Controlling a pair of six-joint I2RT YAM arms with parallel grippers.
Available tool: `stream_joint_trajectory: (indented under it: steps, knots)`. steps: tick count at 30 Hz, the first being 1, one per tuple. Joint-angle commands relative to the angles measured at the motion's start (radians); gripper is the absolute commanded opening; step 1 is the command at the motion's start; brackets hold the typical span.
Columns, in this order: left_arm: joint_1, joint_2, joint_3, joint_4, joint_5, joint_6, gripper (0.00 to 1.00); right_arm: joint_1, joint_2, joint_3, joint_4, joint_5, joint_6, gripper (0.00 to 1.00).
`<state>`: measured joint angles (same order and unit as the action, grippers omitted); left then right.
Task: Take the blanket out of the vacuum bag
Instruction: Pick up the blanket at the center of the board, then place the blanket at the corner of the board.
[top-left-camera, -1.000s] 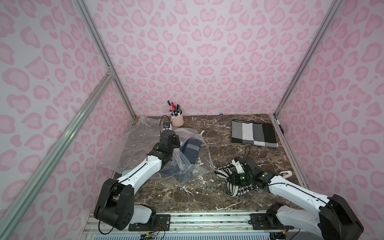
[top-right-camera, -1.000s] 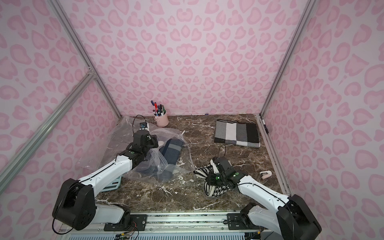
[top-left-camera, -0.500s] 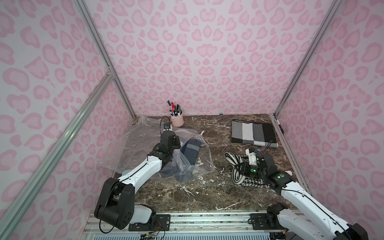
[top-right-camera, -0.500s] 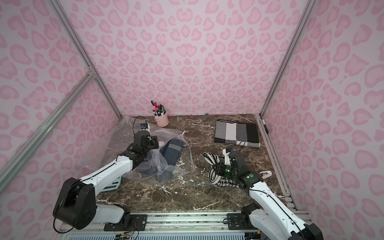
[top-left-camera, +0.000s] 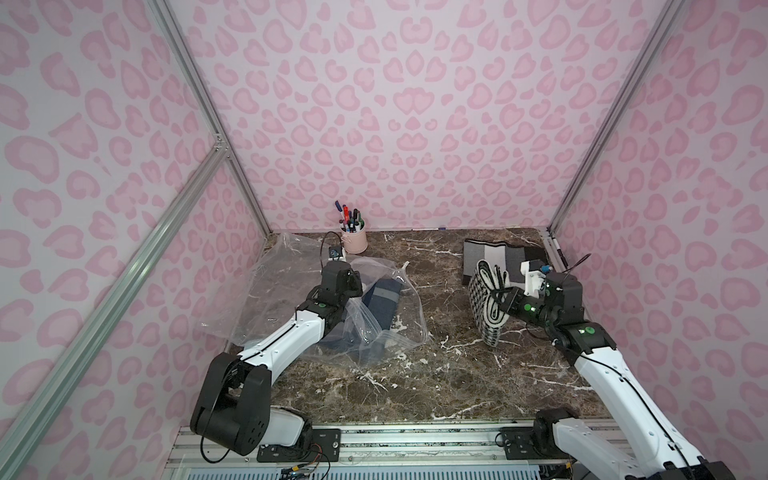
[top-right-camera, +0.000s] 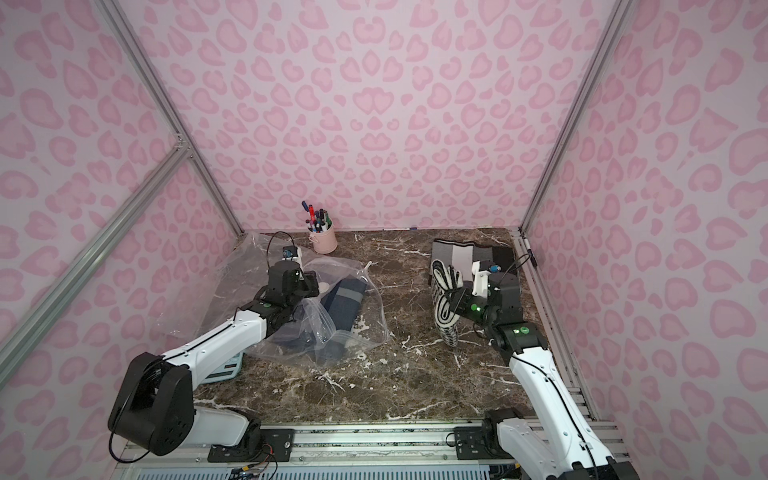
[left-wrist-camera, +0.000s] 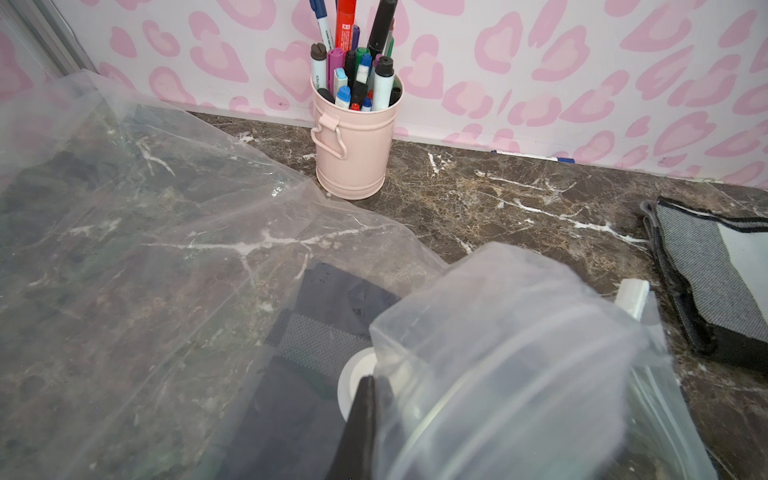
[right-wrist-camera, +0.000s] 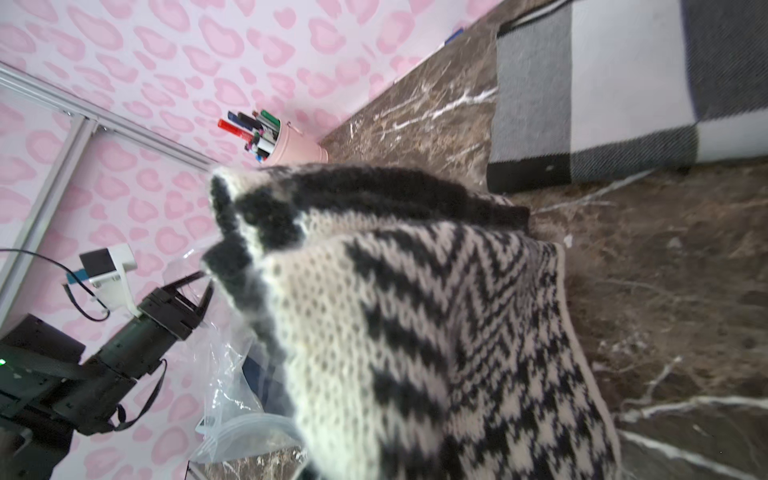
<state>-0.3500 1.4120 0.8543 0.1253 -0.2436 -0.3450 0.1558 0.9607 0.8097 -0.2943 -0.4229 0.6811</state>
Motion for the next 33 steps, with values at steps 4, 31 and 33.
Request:
stream_joint_trajectory:
  steps: [4, 31, 33]
  knots:
    - [0.0, 0.0, -0.001, -0.009, -0.019, -0.005, 0.04, -0.106, 0.068, 0.081, 0.041, -0.106, -0.088, 0.0]
    - [0.0, 0.016, 0.022, -0.013, -0.018, 0.0, 0.04, -0.546, 0.46, 0.394, 0.126, -0.302, -0.225, 0.0]
    - [-0.001, 0.018, 0.021, -0.01, -0.021, 0.002, 0.04, -0.553, 0.499, 0.41, 0.152, -0.298, -0.218, 0.0]
